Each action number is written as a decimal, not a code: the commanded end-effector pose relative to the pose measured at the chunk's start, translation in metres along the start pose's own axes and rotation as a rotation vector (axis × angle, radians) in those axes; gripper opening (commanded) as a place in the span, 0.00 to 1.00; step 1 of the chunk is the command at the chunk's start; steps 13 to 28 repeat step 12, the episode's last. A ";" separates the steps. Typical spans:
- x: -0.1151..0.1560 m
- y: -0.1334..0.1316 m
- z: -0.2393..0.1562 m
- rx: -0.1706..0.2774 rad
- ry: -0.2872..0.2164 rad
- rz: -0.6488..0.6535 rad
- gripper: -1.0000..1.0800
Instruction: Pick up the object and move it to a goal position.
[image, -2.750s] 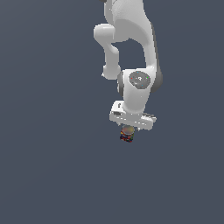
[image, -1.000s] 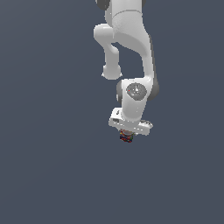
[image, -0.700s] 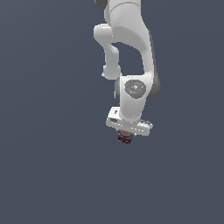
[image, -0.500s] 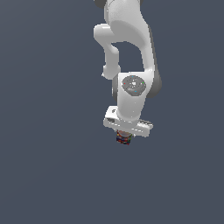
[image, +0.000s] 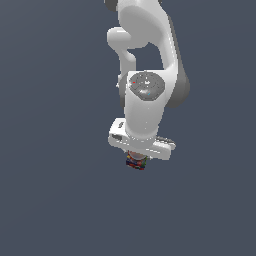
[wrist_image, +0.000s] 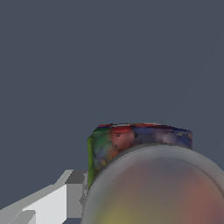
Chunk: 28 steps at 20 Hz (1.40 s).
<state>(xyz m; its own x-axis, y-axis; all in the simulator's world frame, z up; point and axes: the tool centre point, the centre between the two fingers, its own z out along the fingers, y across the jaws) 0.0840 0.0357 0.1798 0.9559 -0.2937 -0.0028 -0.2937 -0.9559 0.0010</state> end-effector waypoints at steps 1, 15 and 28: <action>0.009 0.001 -0.012 0.001 0.003 -0.001 0.00; 0.022 0.004 -0.028 0.001 0.003 -0.001 0.00; 0.022 0.004 -0.028 0.001 0.003 -0.001 0.00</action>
